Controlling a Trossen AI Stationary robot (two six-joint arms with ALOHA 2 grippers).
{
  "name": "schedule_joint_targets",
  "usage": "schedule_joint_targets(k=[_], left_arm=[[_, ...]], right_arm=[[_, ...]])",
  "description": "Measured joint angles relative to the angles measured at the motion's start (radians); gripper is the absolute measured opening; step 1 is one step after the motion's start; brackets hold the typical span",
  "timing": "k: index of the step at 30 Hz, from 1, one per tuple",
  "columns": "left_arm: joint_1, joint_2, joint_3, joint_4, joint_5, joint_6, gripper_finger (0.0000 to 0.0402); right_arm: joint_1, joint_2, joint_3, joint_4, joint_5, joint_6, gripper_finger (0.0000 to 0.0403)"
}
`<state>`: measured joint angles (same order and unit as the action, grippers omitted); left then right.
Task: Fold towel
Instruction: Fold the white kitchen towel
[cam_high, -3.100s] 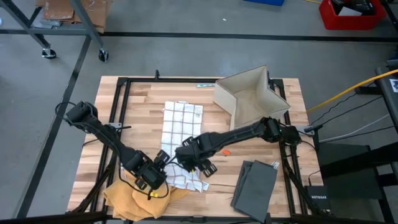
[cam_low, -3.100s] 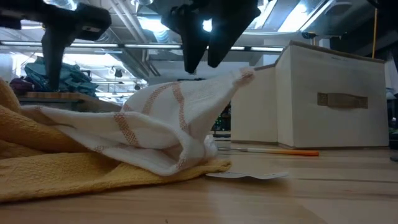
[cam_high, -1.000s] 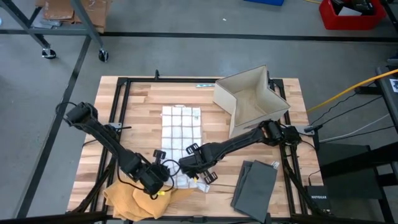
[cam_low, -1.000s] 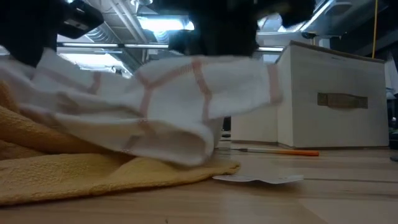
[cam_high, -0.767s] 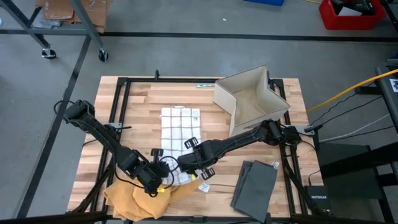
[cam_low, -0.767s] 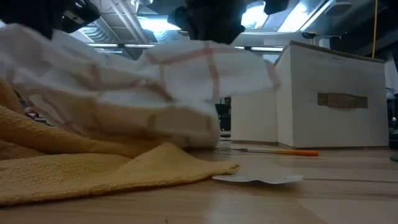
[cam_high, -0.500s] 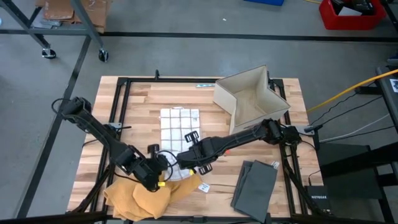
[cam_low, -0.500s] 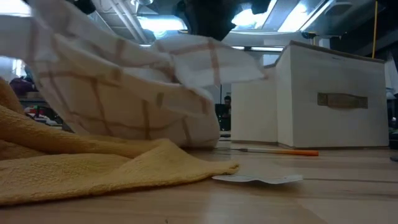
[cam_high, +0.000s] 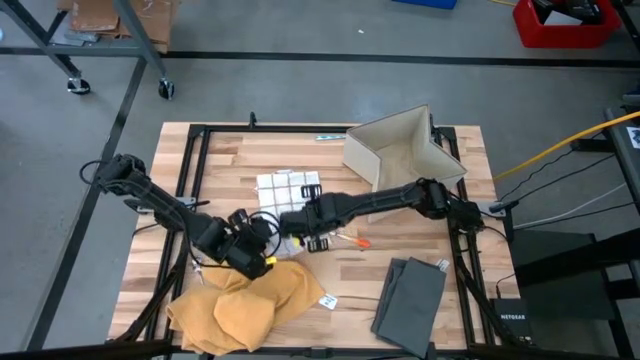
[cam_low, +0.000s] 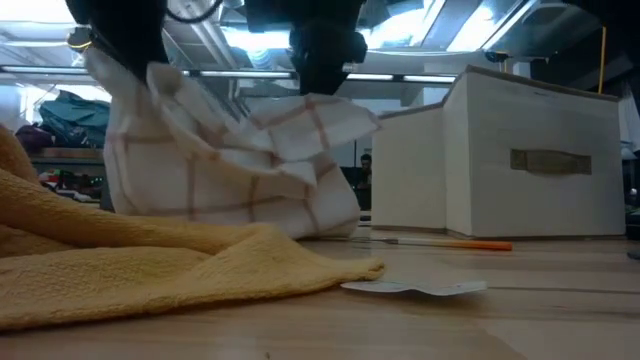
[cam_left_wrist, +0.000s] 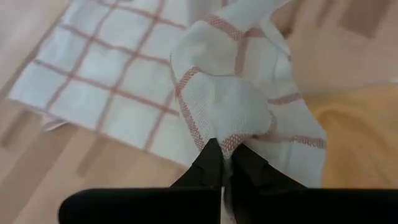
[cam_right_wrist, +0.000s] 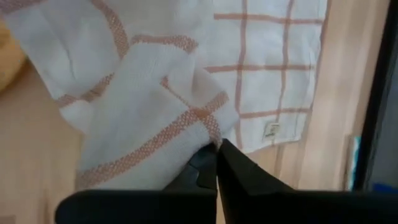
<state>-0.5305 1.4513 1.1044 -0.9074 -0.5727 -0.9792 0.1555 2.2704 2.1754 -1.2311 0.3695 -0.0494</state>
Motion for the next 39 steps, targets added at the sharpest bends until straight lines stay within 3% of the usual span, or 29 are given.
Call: schedule_joint_targets(k=[8, 16, 22, 27, 33, 39], left_arm=[[0.088, 0.002, -0.062, 0.016, -0.002, 0.018, 0.0001], [0.179, 0.002, -0.171, 0.051, -0.004, 0.018, 0.0001], [0.238, 0.005, -0.264, 0.191, -0.009, 0.053, 0.0007], [0.269, 0.005, -0.308, 0.290, -0.009, 0.130, 0.0043], [0.300, 0.005, -0.313, 0.299, -0.008, 0.149, 0.0111], [0.339, 0.005, -0.313, 0.303, -0.056, 0.028, 0.0153]], right_arm=[[-0.105, 0.000, -0.025, 0.033, -0.061, 0.000, 0.0001], [-0.180, 0.000, -0.136, 0.164, -0.102, -0.011, 0.0017], [-0.207, 0.000, -0.181, 0.193, -0.101, -0.011, 0.0039], [-0.210, 0.000, -0.197, 0.190, -0.093, -0.020, 0.0073], [-0.209, 0.000, -0.206, 0.194, -0.067, -0.061, 0.0144], [-0.208, 0.000, -0.207, 0.194, 0.060, -0.096, 0.0190]])
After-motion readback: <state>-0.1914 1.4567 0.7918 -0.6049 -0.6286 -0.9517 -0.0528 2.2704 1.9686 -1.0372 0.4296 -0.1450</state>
